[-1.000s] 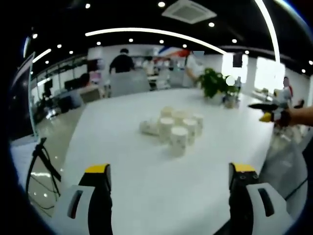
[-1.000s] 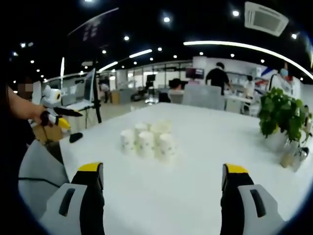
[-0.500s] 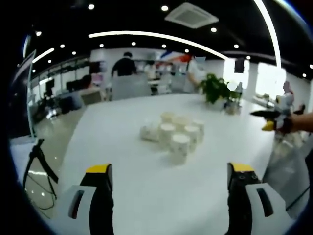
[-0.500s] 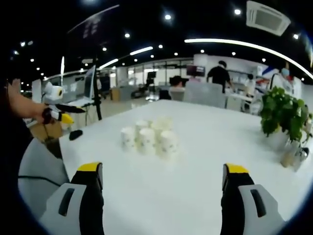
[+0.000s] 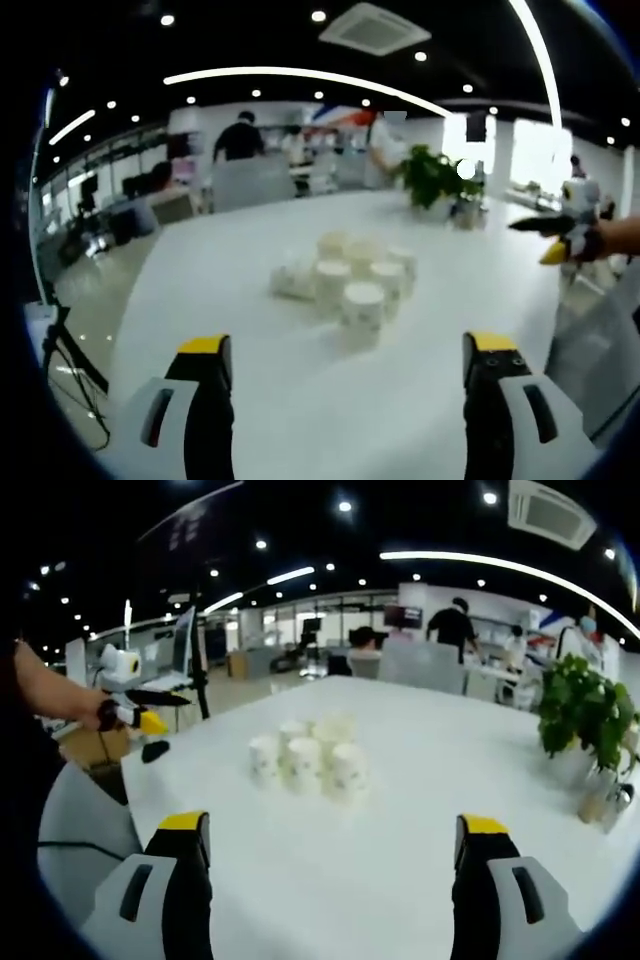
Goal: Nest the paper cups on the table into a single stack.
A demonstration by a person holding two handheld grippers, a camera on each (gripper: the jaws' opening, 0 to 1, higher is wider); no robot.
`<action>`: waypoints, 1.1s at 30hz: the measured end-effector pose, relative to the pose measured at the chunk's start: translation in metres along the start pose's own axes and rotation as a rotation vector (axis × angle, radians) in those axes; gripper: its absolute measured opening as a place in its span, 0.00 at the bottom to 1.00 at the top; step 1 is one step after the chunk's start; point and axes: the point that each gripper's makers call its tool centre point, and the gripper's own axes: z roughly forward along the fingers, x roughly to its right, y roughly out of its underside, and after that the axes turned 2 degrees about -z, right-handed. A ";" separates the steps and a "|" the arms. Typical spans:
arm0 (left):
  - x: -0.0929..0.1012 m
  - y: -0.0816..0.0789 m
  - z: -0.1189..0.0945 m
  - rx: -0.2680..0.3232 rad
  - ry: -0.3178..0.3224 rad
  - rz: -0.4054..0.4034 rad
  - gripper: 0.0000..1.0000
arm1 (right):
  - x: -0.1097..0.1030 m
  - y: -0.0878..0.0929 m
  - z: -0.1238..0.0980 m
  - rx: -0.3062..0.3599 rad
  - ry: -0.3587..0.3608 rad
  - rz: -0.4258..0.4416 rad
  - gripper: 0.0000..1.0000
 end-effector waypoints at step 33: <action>0.022 -0.020 0.092 0.023 0.119 0.060 0.81 | 0.002 0.010 0.006 -0.017 0.001 0.027 1.00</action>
